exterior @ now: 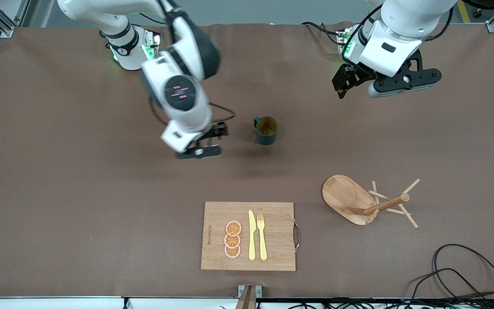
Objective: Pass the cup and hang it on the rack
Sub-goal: 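Set the mug down with the right gripper while the left gripper approaches, then lower the left gripper onto the mug handle while the right gripper withdraws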
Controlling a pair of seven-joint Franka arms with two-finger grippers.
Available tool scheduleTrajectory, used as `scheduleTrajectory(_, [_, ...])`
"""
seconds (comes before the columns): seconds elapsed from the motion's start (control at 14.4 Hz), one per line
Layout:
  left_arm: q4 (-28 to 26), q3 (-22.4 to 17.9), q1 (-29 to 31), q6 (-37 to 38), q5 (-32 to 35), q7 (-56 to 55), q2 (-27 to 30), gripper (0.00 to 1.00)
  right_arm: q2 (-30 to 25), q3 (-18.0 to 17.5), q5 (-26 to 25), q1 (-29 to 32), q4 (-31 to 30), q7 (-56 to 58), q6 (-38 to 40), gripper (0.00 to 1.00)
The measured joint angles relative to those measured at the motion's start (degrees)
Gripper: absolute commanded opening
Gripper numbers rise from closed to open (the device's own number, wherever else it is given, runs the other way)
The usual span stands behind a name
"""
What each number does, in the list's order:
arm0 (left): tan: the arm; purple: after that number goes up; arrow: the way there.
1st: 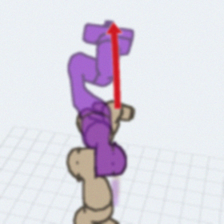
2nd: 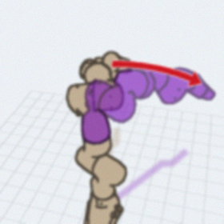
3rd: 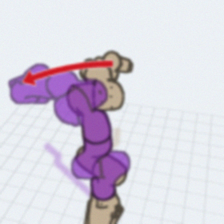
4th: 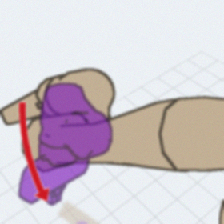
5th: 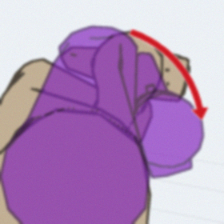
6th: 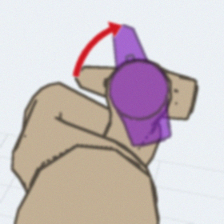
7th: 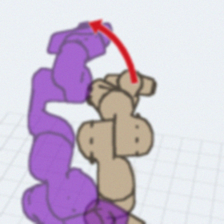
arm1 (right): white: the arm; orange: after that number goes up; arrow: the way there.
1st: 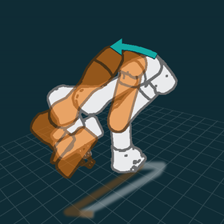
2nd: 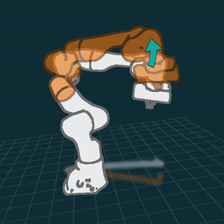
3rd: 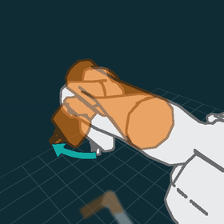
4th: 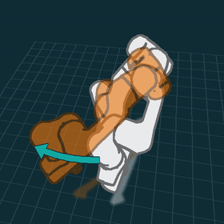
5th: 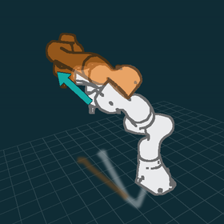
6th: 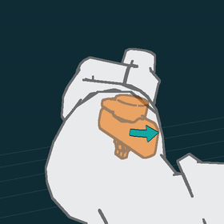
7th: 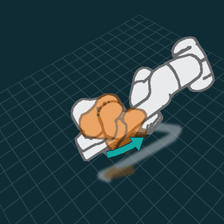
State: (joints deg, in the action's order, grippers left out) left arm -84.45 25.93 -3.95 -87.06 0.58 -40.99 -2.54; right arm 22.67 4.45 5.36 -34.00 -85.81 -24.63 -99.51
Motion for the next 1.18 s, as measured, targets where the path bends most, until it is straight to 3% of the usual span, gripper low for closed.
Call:
scheduleTrajectory(0.21, [-0.4,1.4,-4.5,-0.1,1.5,-9.4,-1.3,1.00,-4.6,0.1,-1.5,8.3,-1.4,5.0,4.5,1.00])
scheduleTrajectory(0.55, [-1.2,2.2,-19.7,-2.4,13.1,-30.2,-8.7,1.00,-10.0,0.0,-4.4,18.2,-2.0,15.2,9.5,1.00])
scheduleTrajectory(0.9, [-1.4,2.2,-32.6,-4.3,26.7,-53.1,-19.2,1.00,-13.4,0.0,-6.6,27.9,-2.2,26.7,12.7,1.00])
scheduleTrajectory(1.18, [-1.7,2.0,-43.4,-4.4,40.1,-73.8,-31.3,1.00,-14.0,0.0,-6.7,33.3,-2.0,30.7,13.7,1.00])
